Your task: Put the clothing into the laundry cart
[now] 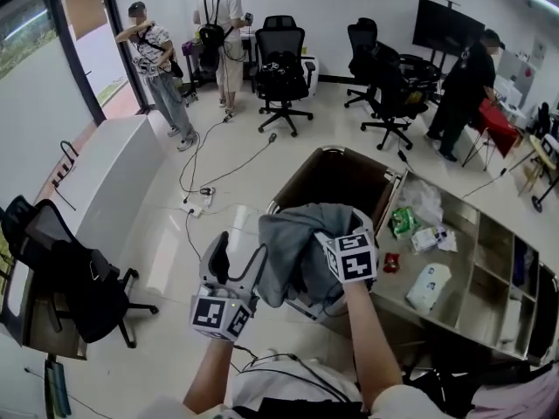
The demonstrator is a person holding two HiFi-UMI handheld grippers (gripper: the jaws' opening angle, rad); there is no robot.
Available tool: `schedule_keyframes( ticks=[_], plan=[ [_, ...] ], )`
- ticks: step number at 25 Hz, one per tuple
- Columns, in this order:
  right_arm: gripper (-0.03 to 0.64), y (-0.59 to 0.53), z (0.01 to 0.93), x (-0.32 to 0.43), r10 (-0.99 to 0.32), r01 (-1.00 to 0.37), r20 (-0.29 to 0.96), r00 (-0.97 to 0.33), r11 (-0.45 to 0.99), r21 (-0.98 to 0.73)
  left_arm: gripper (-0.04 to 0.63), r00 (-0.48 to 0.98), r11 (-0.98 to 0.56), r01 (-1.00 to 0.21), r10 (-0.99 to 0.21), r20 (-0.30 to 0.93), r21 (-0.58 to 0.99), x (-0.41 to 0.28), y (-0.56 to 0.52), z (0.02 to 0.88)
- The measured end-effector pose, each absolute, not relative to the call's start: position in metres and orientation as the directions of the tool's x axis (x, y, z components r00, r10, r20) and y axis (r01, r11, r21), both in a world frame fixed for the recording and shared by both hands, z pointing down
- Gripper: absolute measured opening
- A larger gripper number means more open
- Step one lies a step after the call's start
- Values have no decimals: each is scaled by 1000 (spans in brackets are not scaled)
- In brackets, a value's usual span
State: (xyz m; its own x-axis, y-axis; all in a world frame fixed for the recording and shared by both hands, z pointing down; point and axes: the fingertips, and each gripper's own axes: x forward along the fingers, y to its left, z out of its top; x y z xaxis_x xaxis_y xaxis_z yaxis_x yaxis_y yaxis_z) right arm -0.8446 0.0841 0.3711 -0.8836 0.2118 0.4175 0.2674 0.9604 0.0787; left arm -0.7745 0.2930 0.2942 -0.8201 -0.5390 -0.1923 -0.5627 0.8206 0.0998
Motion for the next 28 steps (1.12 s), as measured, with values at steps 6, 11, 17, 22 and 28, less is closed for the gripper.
schedule_keyframes(
  ticks=[6, 11, 17, 22, 28],
  plan=[
    [446, 19, 387, -848, 178, 190, 481, -858, 981, -24, 339, -812, 812, -575, -552, -188, 102, -780, 296, 295],
    [448, 7, 382, -843, 144, 168, 464, -874, 986, 9, 338, -805, 802, -587, -564, -184, 111, -786, 294, 299],
    [451, 22, 386, -826, 295, 336, 503, -813, 942, -8, 339, -782, 777, -619, -596, -182, 111, -790, 279, 302],
    [451, 24, 382, -803, 310, 359, 492, -814, 933, 7, 339, -754, 749, -654, -632, -180, 108, -791, 260, 302],
    [450, 38, 326, -776, 361, 361, 239, -902, 932, -46, 339, -720, 718, -690, -669, -185, 88, -789, 238, 298]
  ],
)
